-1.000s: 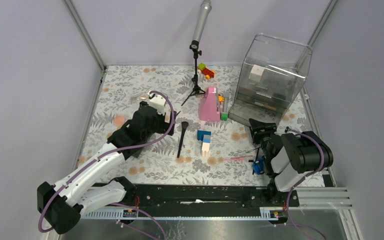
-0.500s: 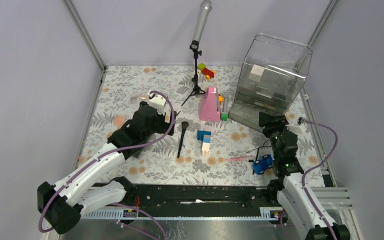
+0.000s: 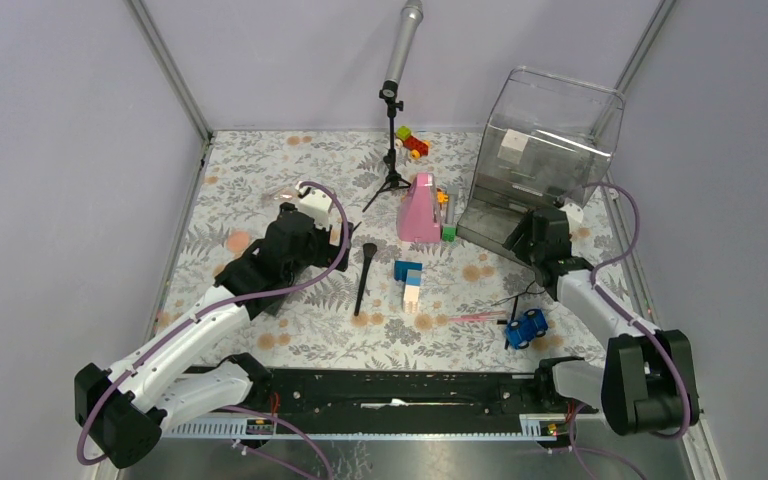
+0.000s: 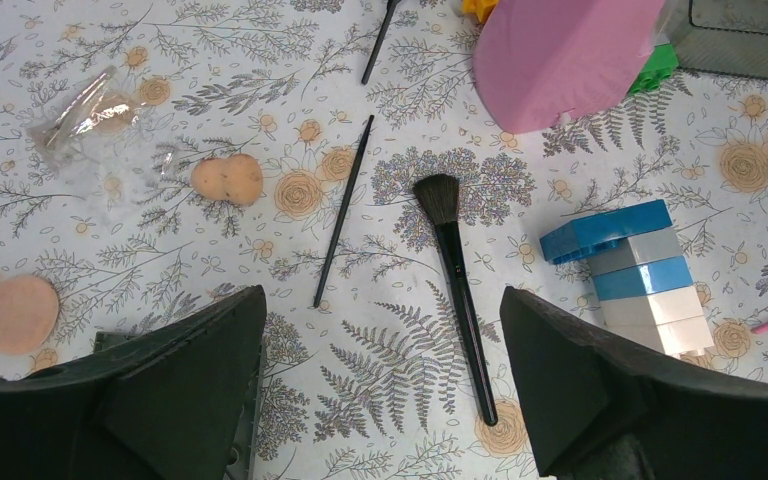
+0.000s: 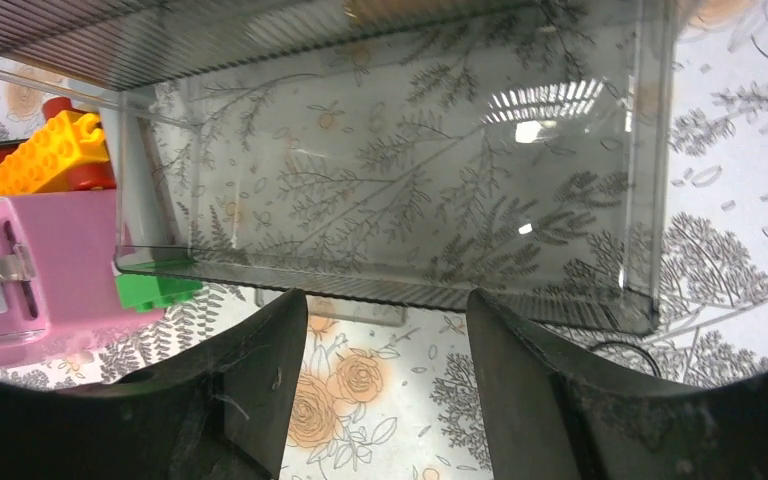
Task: Organize the makeup
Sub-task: Open the drawer in the storage box.
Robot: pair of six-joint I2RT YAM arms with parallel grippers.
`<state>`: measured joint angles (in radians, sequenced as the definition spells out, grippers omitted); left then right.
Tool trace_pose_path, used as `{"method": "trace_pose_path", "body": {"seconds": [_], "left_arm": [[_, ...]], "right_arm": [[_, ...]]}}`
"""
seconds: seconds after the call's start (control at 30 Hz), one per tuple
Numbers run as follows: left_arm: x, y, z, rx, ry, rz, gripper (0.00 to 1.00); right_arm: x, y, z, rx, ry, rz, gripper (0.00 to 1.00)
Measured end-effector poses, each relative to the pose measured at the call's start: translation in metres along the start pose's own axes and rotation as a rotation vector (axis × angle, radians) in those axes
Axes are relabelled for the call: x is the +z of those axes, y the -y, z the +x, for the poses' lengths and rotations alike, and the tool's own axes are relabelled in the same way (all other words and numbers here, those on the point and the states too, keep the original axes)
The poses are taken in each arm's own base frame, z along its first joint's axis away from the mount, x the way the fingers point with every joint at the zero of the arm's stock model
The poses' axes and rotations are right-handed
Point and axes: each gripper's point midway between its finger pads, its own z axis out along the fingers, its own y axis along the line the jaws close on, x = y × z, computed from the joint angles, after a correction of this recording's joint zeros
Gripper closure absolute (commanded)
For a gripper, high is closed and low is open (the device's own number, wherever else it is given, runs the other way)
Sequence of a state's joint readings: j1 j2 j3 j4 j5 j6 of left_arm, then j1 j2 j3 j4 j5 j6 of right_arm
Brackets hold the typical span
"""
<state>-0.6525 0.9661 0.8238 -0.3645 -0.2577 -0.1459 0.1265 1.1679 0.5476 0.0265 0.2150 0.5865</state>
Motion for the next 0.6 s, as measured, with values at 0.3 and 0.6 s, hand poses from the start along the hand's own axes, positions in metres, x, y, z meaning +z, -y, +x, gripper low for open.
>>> {"method": "trace_pose_path", "body": {"seconds": [0.3, 0.6], "left_arm": [[0.0, 0.0, 0.0, 0.0, 0.0, 0.0, 0.01], [0.0, 0.0, 0.0, 0.0, 0.0, -0.001, 0.01]], "right_arm": [[0.016, -0.024, -0.008, -0.098, -0.027, -0.079, 0.35], [0.033, -0.031, 0.014, -0.2, -0.125, -0.139, 0.56]]}}
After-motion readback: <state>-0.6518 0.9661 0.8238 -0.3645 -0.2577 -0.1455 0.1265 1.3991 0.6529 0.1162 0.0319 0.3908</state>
